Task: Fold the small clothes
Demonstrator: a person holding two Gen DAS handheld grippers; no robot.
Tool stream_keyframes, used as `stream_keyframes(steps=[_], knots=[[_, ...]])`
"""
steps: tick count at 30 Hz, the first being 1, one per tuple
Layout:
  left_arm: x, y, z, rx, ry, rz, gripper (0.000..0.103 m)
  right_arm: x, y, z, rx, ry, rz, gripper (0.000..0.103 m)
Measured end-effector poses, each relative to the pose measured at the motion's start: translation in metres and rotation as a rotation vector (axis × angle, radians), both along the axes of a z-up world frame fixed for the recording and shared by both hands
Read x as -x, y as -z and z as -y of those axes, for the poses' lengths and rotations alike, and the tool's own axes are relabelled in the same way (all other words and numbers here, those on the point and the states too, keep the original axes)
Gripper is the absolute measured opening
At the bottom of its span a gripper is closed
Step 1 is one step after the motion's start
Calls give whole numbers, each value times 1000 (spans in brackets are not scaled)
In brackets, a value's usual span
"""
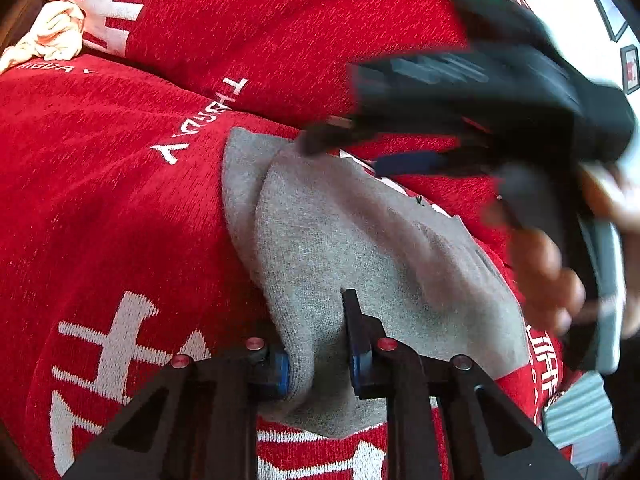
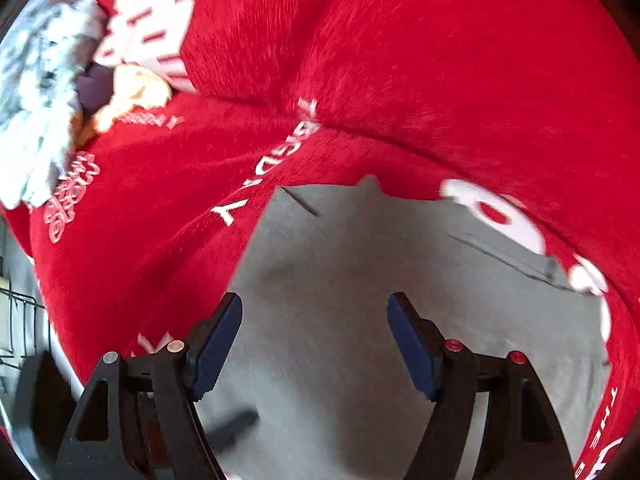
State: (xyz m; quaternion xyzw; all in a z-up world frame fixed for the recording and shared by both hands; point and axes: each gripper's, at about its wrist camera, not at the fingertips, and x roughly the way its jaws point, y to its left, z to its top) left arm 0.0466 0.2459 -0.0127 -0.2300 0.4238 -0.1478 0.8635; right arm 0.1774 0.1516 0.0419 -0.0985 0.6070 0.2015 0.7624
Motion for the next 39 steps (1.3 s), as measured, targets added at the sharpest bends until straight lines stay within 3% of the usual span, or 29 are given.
stream_keyframes(steps=[5,9,12,14,15,16,17,18,20,23,27,30,33,39], knots=[[5,-8,13,-90,-1,34,22,-28,39,-34,10,37,-160,78],[8,-12,22,-138,9,63,22,-36,53,-62,98,9,-177,89],[7,-11,21,-132,11,54,22,-30,65,-86,238,-69,-169,89],[7,-11,19,-125,10,51,22,-15,73,-100,345,-161,-115,81],[8,-10,18,-121,9,48,22,-9,73,-102,367,-191,-82,72],[9,-10,16,-112,10,46,23,-7,70,-101,356,-191,-73,46],[7,-10,13,-111,2,42,23,-9,65,-94,362,-161,-54,31],[8,-10,9,-106,-3,35,30,-14,59,-86,336,-125,-56,20],[9,-9,0,-73,-13,27,99,-21,46,-64,225,-61,-71,17],[23,-18,-26,-41,-109,113,103,-18,26,-34,82,-23,-37,17],[23,-22,-38,-29,-91,155,103,-11,2,-1,-109,15,0,17],[15,-12,-40,-52,-81,111,103,-10,-10,19,-228,51,13,17],[7,-1,-40,50,-18,57,103,-7,-18,36,-300,62,32,17],[-1,1,-12,62,85,51,103,-6,-20,58,-401,77,26,17]])
